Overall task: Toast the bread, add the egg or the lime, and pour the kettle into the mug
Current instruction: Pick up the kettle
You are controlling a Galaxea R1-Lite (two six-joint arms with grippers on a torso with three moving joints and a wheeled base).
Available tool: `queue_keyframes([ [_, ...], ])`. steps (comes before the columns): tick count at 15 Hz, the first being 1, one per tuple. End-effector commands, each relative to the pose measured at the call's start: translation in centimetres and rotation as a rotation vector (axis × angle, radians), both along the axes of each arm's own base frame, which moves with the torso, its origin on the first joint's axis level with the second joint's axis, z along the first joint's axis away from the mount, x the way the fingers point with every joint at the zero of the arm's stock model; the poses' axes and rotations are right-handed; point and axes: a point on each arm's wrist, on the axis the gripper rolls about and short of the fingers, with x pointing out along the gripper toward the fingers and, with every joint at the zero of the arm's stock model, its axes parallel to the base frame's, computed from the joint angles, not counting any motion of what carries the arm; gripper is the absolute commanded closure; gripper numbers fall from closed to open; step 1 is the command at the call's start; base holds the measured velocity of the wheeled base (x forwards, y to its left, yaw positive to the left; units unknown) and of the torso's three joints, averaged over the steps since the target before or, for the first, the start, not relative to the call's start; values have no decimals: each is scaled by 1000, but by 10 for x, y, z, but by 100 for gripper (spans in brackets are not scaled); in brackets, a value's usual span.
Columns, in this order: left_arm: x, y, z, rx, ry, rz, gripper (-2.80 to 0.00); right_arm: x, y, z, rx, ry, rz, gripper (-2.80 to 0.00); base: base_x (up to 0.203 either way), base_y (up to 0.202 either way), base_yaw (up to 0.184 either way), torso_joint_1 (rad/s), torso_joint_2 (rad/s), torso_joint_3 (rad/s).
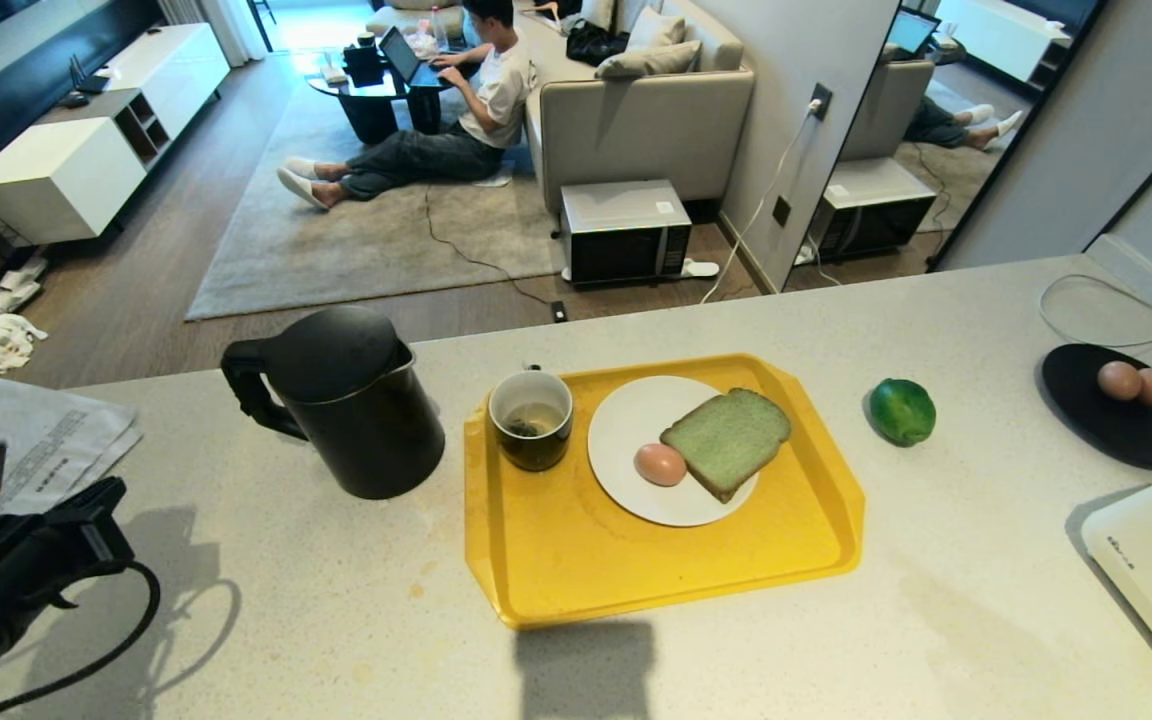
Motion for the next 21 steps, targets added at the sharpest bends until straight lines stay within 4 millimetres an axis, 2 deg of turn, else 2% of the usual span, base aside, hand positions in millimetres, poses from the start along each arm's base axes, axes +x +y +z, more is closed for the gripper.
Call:
queue_keyframes([
  [1,17,5,0,42,-19,-43,0,0,0,0,0,3,0,0,0,0,0,0,0,0],
  [6,30,-2,0,73,-8,-126,0,0,0,0,0,3,0,0,0,0,0,0,0,0],
  [7,31,-4,-1,68,0,-132,-280,0,0,0,0,3,0,0,0,0,0,0,0,0],
  [15,40,-13,-10,-20,23,-171,-280,0,0,0,0,3,0,0,0,0,0,0,0,0],
  [21,71,-11,-2,2,-48,-234,-280,0,0,0,0,3,0,0,0,0,0,0,0,0],
])
